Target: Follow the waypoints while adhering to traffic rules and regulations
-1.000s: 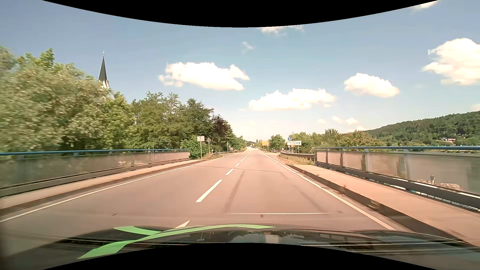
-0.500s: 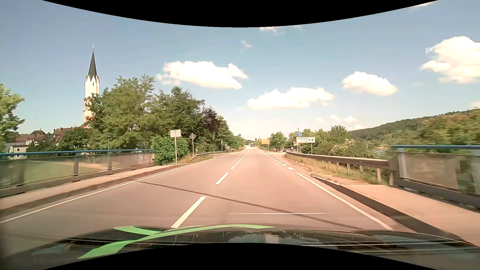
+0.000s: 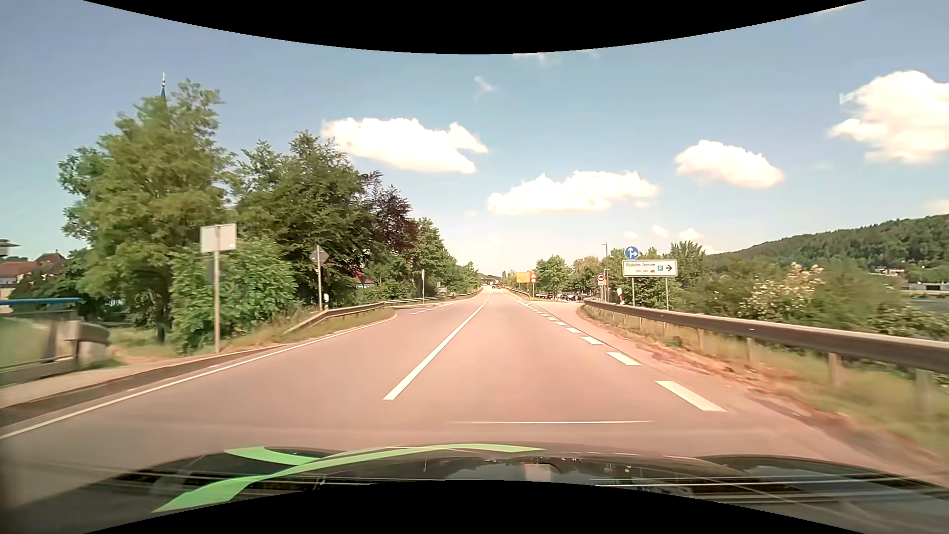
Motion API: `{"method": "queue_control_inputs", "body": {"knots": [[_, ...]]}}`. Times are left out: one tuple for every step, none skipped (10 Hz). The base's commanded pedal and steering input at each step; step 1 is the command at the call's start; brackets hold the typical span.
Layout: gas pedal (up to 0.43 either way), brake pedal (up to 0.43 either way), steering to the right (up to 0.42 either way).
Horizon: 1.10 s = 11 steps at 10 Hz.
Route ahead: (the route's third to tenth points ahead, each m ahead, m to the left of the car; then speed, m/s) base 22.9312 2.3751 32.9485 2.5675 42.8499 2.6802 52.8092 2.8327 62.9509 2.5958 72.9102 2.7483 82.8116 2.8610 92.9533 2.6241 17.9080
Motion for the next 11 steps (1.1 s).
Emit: {"method": "queue_control_inputs", "body": {"knots": [[0.118,0.0,-0.001],[0.118,0.0,-0.001],[0.118,0.0,-0.001],[0.11,0.0,-0.001],[0.098,0.0,-0.001],[0.098,0.0,-0.002],[0.098,0.0,-0.001],[0.11,0.0,-0.002],[0.11,0.0,-0.002],[0.11,0.0,-0.001],[0.11,0.0,-0.001]]}}
